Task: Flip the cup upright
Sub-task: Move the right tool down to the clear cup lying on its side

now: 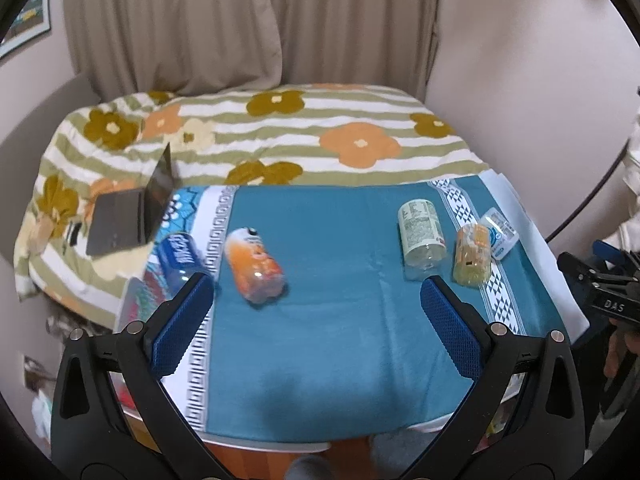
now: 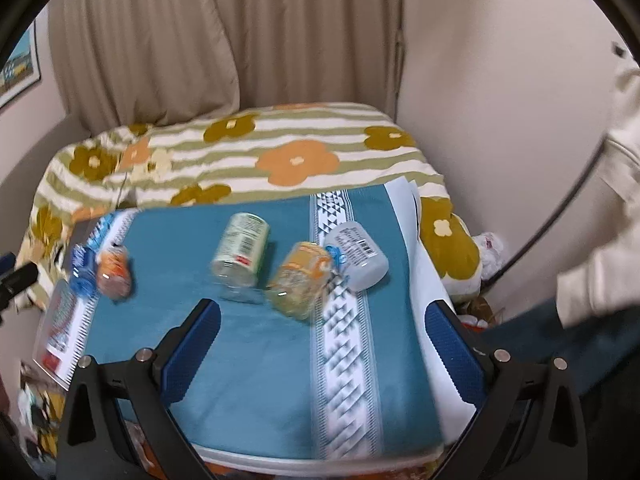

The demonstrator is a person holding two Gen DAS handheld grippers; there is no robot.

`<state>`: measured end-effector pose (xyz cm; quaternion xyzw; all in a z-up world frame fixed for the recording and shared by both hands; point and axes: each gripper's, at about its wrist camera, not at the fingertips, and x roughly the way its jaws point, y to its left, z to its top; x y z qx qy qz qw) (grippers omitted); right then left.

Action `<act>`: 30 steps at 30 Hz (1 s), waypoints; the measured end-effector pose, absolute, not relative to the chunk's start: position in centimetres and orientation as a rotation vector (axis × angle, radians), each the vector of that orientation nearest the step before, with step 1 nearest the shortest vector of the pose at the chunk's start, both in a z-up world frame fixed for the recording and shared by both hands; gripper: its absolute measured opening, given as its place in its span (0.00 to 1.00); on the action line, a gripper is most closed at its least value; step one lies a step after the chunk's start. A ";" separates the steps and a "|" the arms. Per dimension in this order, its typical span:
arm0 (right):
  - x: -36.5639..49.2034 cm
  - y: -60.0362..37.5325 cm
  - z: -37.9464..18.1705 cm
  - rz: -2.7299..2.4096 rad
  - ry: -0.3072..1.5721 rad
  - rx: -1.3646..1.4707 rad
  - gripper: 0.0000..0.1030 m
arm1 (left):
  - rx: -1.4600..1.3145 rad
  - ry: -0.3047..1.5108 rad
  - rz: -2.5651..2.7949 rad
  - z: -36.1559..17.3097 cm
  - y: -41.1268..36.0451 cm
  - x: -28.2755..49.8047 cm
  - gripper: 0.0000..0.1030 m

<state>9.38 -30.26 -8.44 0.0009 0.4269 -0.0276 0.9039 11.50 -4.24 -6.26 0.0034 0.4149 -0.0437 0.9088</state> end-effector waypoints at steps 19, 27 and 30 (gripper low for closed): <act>21.9 -35.6 -19.0 0.240 1.145 -0.262 0.83 | -0.053 1.060 0.033 -15.3 -13.1 19.2 1.00; 23.7 -36.0 -21.5 0.298 1.196 -0.321 0.70 | -0.089 1.118 0.027 -18.4 -15.0 20.8 1.00; 23.8 -36.1 -22.1 0.317 1.216 -0.323 0.59 | -0.091 1.125 0.023 -18.8 -15.4 20.8 1.00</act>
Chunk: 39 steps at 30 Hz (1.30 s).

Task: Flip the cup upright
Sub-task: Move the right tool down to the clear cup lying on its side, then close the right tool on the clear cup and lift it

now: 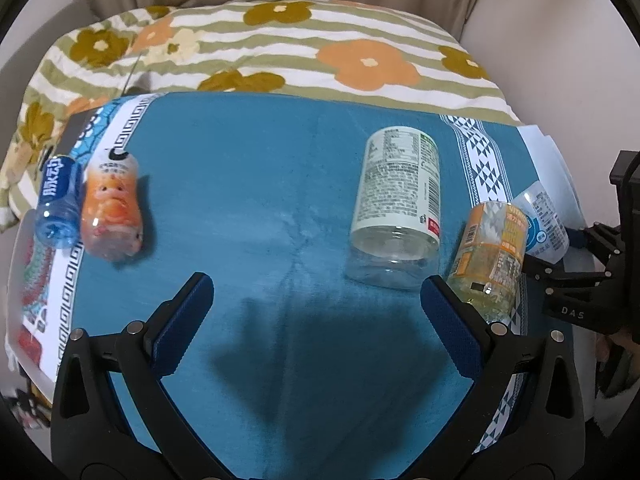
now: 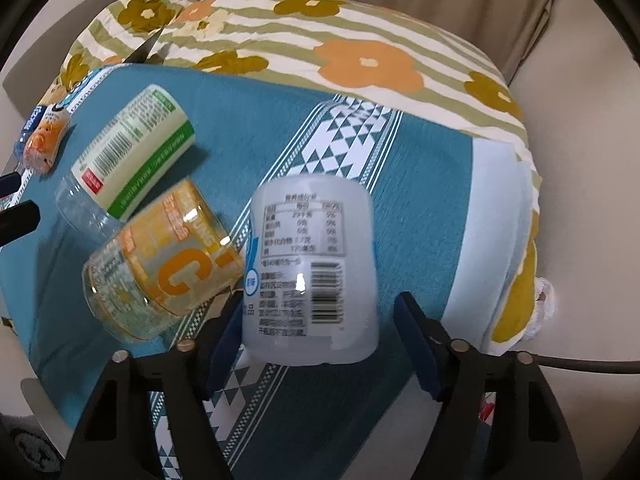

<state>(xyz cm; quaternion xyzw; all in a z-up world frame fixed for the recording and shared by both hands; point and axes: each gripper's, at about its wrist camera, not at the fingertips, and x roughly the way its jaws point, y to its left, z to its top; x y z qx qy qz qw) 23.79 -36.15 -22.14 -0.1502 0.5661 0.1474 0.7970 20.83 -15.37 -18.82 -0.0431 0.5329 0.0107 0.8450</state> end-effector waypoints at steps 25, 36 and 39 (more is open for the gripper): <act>19.7 -33.1 -14.5 0.226 1.116 -0.209 0.55 | -0.053 1.016 -0.036 -12.2 -9.8 16.5 1.00; 15.4 -25.5 -13.7 0.154 1.129 -0.070 0.55 | -0.006 1.022 -0.100 -11.5 -2.2 13.0 1.00; 14.3 -22.8 -14.6 0.148 1.143 -0.029 0.55 | -0.015 1.042 -0.116 -12.1 0.1 12.6 1.00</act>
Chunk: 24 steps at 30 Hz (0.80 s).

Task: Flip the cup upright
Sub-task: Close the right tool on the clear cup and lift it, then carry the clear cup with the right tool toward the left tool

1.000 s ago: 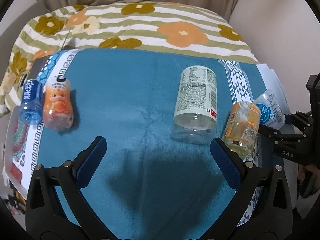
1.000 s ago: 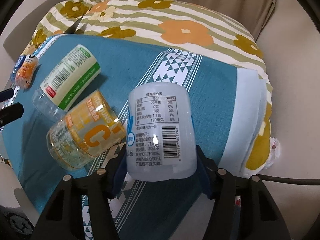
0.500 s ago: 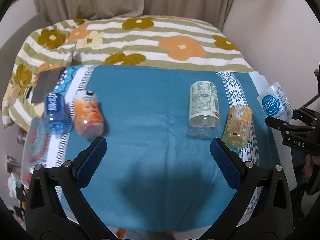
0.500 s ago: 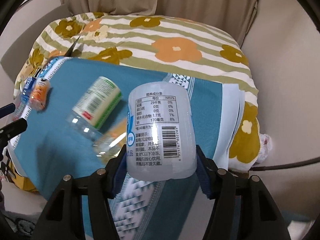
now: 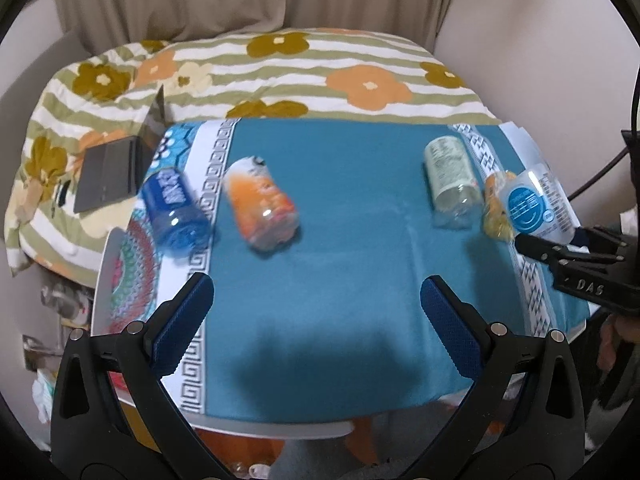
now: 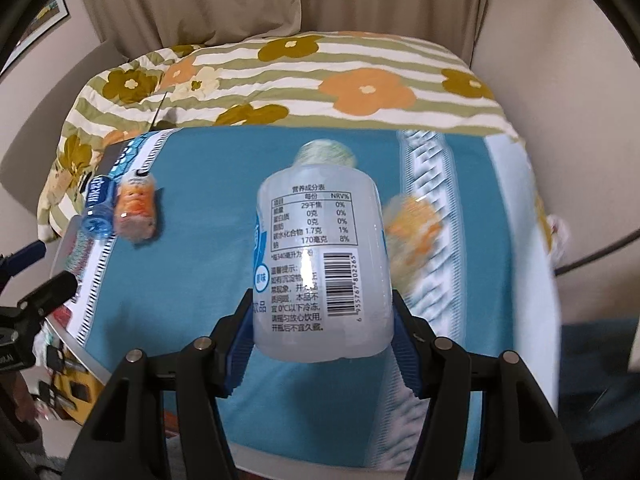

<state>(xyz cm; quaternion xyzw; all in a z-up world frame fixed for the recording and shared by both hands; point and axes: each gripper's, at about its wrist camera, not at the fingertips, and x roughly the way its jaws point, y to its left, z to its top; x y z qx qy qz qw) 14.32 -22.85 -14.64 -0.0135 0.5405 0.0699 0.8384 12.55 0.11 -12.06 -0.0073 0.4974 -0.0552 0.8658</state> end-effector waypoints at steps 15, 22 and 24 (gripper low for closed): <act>11.8 -15.2 -21.6 0.062 1.183 0.097 0.56 | 0.019 1.113 -0.149 -16.3 6.3 11.6 1.00; 12.1 -15.0 -22.8 0.044 1.186 0.110 0.56 | 0.036 1.131 -0.192 -17.3 5.9 11.8 1.00; 12.1 -14.9 -23.0 0.039 1.185 0.121 0.56 | 0.049 1.128 -0.202 -17.2 5.6 12.0 1.00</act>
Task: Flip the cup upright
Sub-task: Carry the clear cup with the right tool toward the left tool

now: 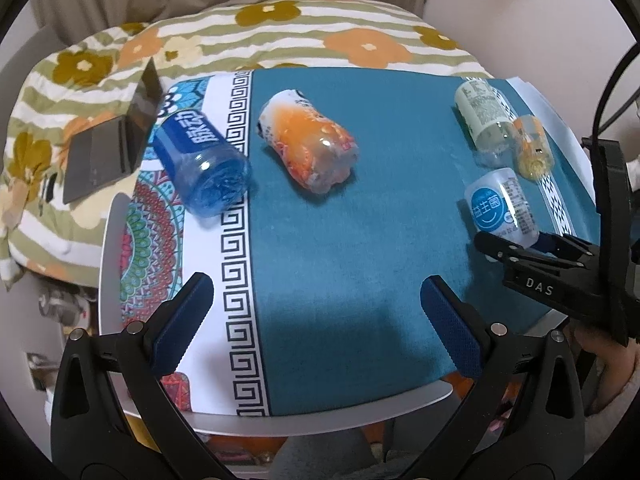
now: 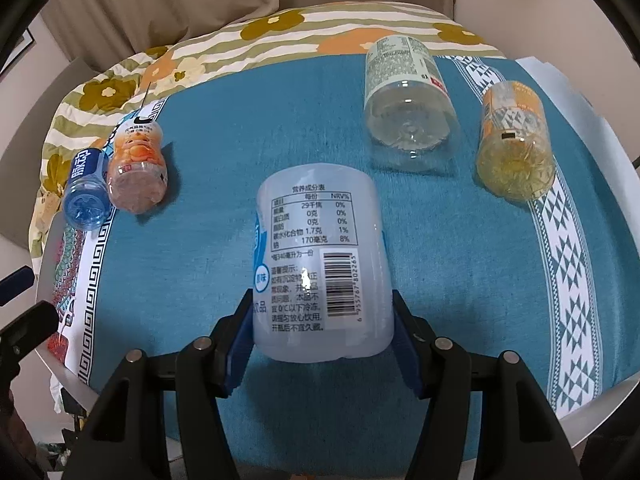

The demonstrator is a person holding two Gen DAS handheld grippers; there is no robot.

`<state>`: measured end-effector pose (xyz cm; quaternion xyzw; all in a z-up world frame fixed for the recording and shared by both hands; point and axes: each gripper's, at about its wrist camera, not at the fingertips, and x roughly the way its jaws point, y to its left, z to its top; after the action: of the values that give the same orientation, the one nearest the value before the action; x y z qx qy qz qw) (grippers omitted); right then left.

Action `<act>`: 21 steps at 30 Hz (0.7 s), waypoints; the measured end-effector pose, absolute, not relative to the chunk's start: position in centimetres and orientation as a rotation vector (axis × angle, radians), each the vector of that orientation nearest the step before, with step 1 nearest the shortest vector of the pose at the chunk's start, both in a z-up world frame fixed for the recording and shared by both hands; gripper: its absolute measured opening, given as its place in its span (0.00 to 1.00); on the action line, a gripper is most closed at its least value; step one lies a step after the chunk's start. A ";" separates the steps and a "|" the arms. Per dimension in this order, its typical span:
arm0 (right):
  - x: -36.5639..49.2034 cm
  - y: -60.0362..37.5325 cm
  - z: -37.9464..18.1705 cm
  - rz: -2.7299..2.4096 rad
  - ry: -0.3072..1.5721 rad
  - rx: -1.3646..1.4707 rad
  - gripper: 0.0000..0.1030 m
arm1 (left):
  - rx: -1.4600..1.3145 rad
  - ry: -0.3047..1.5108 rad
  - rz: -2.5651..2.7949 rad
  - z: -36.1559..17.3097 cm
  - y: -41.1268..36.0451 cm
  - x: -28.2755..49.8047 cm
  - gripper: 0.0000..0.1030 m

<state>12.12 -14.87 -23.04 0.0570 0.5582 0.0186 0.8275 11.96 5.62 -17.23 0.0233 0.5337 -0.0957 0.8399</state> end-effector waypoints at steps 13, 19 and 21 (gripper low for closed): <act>12.2 -14.8 -23.3 0.050 1.196 0.117 0.79 | 0.059 1.120 -0.216 -16.9 4.7 12.4 1.00; 12.2 -14.8 -23.2 0.064 1.199 0.115 0.79 | 0.057 1.120 -0.207 -16.5 4.4 12.2 1.00; 12.0 -14.9 -22.9 0.069 1.199 0.115 0.79 | 0.054 1.118 -0.201 -16.2 4.2 12.2 1.00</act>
<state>12.03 -14.85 -22.93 0.0543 0.5638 0.0325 0.8235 12.16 4.25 -16.18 0.0258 0.5293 -0.0951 0.8427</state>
